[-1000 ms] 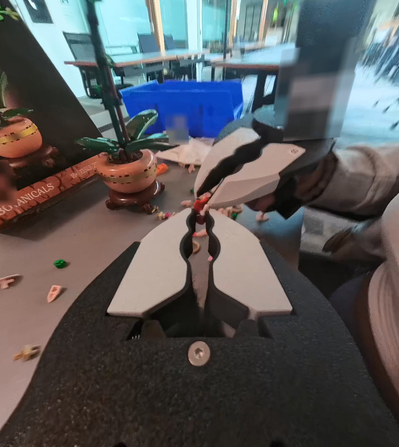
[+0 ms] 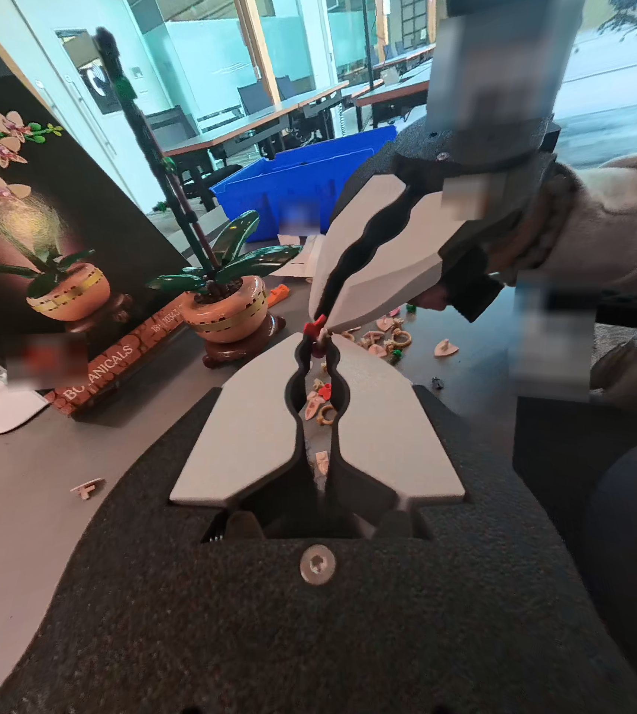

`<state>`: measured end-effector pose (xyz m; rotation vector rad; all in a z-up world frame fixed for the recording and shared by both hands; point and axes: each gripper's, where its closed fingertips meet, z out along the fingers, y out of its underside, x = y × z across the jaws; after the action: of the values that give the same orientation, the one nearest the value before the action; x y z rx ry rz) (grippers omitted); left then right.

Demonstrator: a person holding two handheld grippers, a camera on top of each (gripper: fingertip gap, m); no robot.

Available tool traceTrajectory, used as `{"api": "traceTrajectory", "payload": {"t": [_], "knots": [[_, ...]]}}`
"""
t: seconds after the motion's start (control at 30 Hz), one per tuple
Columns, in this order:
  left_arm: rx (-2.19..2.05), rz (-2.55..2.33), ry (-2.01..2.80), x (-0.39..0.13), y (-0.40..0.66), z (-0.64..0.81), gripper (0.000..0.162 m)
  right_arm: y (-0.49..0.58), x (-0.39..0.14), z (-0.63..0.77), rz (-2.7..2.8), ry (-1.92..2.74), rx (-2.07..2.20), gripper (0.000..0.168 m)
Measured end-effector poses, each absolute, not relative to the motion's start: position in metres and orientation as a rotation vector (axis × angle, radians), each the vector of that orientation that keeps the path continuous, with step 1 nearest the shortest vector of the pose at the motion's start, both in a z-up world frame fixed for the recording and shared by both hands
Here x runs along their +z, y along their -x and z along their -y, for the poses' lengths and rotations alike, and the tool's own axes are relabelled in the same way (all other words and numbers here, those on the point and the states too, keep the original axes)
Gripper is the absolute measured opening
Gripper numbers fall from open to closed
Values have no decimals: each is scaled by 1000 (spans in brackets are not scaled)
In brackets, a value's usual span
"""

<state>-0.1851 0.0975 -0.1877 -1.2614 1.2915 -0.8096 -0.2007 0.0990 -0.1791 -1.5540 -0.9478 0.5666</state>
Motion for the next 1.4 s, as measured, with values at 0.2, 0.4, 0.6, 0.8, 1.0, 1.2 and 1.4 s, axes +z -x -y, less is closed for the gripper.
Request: {"api": "traceTrajectory", "payload": {"t": [0.2, 0.4, 0.6, 0.8, 1.0, 1.2, 1.4], "knots": [[-549, -1320, 1226, -196, 182, -102, 7, 196, -190, -99, 890, 1651, 546, 1], [-400, -1345, 1242, -211, 178, -107, 8, 190, -206, -104, 834, 1743, 474, 1], [-394, -1317, 1261, -216, 175, -106, 9, 187, -213, -105, 756, 1792, 499, 0], [-404, -1258, 1283, -213, 175, -110, 9, 186, -209, -109, 725, 1760, 408, 0], [-493, -1184, 1270, -198, 174, -112, 9, 184, -189, -113, 670, 1582, 306, 0], [-767, -1187, 1358, -189, 178, -110, 9, 177, -168, -108, 620, 1408, 430, 0], [-879, -1316, 1299, -179, 174, -93, 13, 182, -164, -100, 724, 1330, 448, 0]]}}
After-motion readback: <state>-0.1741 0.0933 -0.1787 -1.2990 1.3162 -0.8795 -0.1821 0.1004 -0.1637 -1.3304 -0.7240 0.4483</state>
